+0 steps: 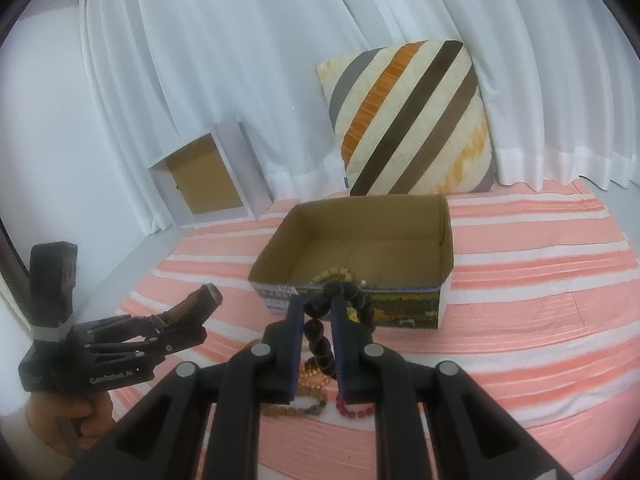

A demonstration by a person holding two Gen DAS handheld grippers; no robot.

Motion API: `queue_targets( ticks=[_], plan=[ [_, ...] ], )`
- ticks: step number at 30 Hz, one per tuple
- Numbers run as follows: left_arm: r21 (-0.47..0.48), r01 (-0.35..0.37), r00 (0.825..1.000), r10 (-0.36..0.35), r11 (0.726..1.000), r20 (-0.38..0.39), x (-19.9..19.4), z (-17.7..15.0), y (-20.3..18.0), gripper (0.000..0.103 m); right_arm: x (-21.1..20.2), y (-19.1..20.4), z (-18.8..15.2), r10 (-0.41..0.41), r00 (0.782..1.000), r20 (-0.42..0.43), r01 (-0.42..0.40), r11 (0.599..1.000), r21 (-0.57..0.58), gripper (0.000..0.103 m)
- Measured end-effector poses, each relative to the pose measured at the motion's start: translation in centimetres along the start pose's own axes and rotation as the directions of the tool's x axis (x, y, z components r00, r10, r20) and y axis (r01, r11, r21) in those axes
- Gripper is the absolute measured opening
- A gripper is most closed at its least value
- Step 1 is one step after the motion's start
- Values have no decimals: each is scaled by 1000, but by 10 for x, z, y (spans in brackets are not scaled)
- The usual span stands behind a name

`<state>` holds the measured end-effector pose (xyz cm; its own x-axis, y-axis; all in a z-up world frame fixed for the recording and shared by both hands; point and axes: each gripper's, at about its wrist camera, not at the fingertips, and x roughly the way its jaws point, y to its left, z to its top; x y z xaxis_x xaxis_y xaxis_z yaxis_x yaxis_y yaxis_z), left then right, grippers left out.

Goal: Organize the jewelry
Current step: 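Lift the watch with the left tool while the right tool carries the black bracelet to the box, then open both tools over the box, dropping the watch and black bracelet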

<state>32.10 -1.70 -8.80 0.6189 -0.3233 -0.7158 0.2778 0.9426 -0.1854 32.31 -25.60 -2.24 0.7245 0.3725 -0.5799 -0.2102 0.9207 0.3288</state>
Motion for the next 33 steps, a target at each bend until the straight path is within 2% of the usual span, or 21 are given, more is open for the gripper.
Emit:
queue_targets(
  ticks=[5,13,22,27,33],
  plan=[
    [8,4,1000,-4,1000,-11,7,13,2,51,3,-2,16,0,1000,12,0,1000,-13,14],
    [19,16,1000,-16,1000,6,19,53,3,51,21,-11,51,-12,1000,25,13,1000,-27,14],
    [27,-5,1000,4,1000,6,61,96,1,51,68,-24,92,-77,997,29,80,993,-85,14],
    [33,-50,998,51,998,-23,97,105,5,51,107,-36,99,-119,993,-23,116,988,-105,14],
    [23,-81,994,83,996,-68,133,101,14,51,143,-48,91,-171,982,-80,160,979,-126,14]
  ],
)
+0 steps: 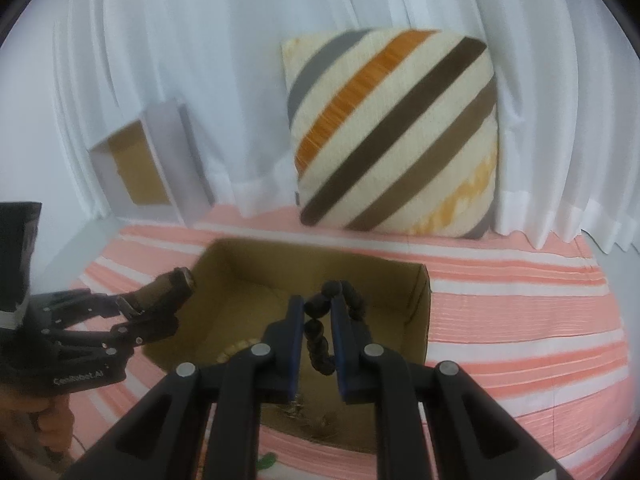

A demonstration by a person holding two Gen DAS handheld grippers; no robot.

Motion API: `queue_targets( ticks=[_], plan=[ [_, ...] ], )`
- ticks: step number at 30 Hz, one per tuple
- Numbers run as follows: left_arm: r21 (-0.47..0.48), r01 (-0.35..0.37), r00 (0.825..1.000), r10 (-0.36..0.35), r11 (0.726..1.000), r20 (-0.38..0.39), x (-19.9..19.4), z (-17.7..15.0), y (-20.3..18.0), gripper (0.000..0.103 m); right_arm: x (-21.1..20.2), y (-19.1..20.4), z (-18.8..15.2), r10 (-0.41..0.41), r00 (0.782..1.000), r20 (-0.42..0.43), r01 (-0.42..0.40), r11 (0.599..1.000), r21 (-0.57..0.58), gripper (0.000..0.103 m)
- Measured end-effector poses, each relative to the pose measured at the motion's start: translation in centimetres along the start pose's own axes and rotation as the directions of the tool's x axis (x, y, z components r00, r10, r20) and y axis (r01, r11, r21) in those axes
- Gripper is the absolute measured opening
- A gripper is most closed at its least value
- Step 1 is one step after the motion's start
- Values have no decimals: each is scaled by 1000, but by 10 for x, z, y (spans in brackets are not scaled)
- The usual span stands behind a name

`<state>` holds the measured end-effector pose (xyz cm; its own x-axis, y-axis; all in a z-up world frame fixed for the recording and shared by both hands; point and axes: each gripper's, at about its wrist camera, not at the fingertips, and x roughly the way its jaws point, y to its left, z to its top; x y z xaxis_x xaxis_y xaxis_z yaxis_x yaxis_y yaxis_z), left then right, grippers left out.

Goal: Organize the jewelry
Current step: 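Open both tools over the box, dropping the watch and black bracelet, then withdraw both tools from the box back over the remaining jewelry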

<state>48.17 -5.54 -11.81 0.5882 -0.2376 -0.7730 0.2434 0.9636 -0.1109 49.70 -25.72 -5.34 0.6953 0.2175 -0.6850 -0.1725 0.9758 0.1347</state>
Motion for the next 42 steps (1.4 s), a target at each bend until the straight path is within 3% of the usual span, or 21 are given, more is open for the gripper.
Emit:
queue_targets(
  ticks=[5,6,7,8,10,11,17,23,34,42],
  plan=[
    [2,-11,1000,11,1000,-10,17,-3,2,55,23,-4,-9,-3,999,-42,3,1000,15,15],
    [1,-17,1000,17,1000,-9,19,-3,3,58,25,-5,-10,-2,999,-43,3,1000,19,15],
    [1,-22,1000,22,1000,-1,19,-3,3,73,26,-6,-11,-1,999,-41,2,1000,24,18],
    [-1,-28,1000,28,1000,10,18,-3,3,88,26,-7,-11,0,999,-34,1,1000,30,34],
    [-8,-41,998,41,999,48,10,-4,4,95,23,-8,-12,-11,1000,-7,11,999,42,60],
    [-5,-37,997,38,999,62,5,-5,4,95,19,-9,-12,-20,1000,13,20,999,47,61],
    [-2,-34,994,34,999,103,-20,-11,4,95,-2,-4,-15,-57,996,63,56,998,26,62],
    [-15,-35,991,36,999,129,-54,-38,8,95,-33,2,-32,-76,992,104,74,997,23,62],
    [-19,-92,987,93,996,129,-99,-147,13,96,-91,18,-114,-125,985,115,124,992,17,62],
    [-20,-103,992,104,995,69,-102,-211,9,95,-118,36,-172,-145,986,87,148,988,-30,62]
  ],
)
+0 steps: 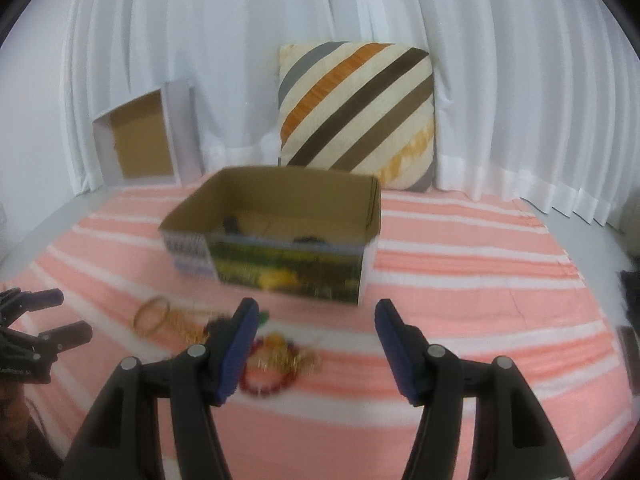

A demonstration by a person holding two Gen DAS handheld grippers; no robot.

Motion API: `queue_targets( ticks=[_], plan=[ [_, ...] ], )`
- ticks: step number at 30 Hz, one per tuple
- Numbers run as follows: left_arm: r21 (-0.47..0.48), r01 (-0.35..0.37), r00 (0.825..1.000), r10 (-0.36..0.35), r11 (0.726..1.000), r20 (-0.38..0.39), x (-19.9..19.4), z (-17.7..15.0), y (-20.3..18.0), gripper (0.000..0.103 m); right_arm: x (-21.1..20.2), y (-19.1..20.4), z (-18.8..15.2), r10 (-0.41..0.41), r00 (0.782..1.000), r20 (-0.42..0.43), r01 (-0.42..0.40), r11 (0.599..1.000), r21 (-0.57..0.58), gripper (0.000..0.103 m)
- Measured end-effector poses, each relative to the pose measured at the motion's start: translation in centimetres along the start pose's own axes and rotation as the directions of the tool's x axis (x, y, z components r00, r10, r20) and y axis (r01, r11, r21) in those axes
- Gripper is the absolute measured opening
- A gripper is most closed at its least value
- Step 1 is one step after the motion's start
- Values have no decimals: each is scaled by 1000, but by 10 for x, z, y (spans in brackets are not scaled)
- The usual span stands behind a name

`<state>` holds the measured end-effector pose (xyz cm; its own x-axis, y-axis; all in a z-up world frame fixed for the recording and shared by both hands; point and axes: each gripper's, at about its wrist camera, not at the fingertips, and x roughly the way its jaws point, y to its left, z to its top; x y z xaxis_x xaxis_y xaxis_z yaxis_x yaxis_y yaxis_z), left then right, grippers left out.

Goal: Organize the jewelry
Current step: 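Withdraw both tools from the box back over the remaining jewelry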

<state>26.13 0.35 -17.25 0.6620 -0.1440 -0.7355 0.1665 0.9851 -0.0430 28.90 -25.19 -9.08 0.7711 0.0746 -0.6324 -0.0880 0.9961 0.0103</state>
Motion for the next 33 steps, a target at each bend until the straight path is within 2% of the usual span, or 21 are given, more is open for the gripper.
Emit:
queue_targets(
  ticks=[5,15,20,26,33],
  plan=[
    [-47,6,1000,-7,999,-17,9,-21,2,95,-14,6,-27,-11,1000,-7,11,1000,-16,62],
    [-31,-20,999,19,999,-32,23,-38,2,95,-13,7,-73,-17,997,-72,17,1000,-5,62],
    [-33,-6,998,4,999,-56,31,-42,0,95,-4,5,-82,-19,995,-101,19,1000,6,62],
    [-7,14,999,-15,1000,-52,33,-41,-11,95,-3,4,-84,-15,994,-110,16,1000,10,62],
    [-24,28,999,-29,999,-37,36,-30,-14,95,-1,4,-85,-5,993,-117,8,1000,18,62]
  ],
)
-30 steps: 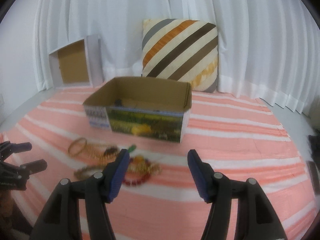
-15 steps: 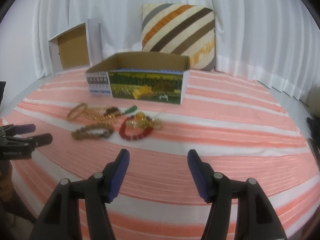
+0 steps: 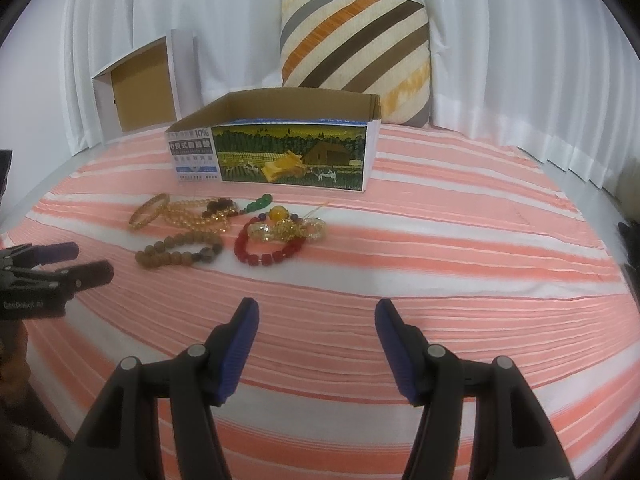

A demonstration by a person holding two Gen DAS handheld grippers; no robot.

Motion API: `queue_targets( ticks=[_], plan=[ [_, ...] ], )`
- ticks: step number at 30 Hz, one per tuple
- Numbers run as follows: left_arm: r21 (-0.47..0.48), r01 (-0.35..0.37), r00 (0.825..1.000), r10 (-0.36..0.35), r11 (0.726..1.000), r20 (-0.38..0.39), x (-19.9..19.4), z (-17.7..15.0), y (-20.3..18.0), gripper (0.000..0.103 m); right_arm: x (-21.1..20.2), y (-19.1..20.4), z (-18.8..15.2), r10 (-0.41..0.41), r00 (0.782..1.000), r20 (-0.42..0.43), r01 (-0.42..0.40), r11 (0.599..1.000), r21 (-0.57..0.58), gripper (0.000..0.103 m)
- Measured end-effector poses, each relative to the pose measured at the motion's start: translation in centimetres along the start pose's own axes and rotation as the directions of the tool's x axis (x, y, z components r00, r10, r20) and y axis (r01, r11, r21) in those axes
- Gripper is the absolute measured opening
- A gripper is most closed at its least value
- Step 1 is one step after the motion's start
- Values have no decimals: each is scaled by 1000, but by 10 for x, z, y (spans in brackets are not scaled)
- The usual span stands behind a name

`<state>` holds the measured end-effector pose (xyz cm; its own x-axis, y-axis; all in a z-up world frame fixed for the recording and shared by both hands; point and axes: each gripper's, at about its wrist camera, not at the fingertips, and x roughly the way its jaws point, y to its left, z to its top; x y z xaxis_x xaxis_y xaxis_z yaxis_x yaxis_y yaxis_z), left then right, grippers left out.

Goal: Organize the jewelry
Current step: 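Withdraw both tools from the box back over the remaining jewelry, then move the left tool down and close it on the gold bangle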

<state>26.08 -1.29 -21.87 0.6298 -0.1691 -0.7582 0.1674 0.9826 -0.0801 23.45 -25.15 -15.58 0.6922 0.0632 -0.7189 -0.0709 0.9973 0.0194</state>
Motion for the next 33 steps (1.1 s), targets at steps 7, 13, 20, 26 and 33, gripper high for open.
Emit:
queue_targets(
  ticks=[7,13,20,26,33],
  plan=[
    [-19,31,1000,-30,999,7,5,15,-1,95,2,1,0,15,1000,-11,-15,1000,7,62],
    [-74,2,1000,0,997,26,12,38,23,95,0,2,3,30,999,-19,-30,999,12,62],
    [44,47,997,-44,998,-68,45,53,26,95,7,6,9,83,995,-48,-81,996,37,62],
    [39,36,990,-30,999,-137,79,61,33,95,7,20,10,112,992,-63,-111,994,8,62],
    [58,39,996,-34,998,-82,85,69,34,83,12,29,15,152,984,-93,-153,988,-1,62]
  ],
)
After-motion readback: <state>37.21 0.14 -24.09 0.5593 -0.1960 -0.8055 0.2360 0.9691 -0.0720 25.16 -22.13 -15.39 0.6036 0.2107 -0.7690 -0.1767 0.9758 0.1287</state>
